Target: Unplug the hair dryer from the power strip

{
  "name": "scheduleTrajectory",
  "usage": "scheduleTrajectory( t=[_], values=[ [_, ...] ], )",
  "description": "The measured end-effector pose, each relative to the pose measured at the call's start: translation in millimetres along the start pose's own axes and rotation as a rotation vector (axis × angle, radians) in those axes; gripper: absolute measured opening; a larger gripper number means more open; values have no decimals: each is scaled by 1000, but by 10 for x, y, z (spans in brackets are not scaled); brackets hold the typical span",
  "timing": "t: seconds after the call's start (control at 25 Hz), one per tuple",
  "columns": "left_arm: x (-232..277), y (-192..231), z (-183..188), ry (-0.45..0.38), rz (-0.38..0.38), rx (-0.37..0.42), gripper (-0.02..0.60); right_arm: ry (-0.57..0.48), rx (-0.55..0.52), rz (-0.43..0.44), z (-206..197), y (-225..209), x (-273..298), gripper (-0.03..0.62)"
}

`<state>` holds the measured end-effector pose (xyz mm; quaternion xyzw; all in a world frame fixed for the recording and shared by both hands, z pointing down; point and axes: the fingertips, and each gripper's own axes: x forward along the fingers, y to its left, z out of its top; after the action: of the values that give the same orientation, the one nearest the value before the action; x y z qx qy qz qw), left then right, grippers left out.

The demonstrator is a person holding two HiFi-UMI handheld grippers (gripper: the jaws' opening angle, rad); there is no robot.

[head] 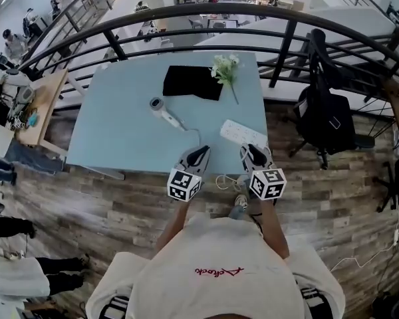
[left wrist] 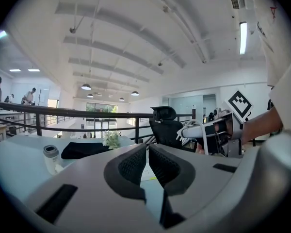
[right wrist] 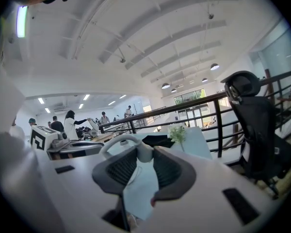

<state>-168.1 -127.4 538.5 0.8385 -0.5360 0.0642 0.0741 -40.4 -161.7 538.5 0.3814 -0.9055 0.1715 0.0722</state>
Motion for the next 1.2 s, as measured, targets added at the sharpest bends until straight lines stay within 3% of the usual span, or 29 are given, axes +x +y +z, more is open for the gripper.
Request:
scheduleTrajectory(
  t=[0.52, 1.2],
  values=[
    [-599, -421, -91, -19, -57, 1, 23, -18, -9, -59, -235, 447, -676, 118],
    [-878, -995, 46, -49, -11, 18, 23, -36, -47, -11, -235, 520, -1318, 118]
  ],
)
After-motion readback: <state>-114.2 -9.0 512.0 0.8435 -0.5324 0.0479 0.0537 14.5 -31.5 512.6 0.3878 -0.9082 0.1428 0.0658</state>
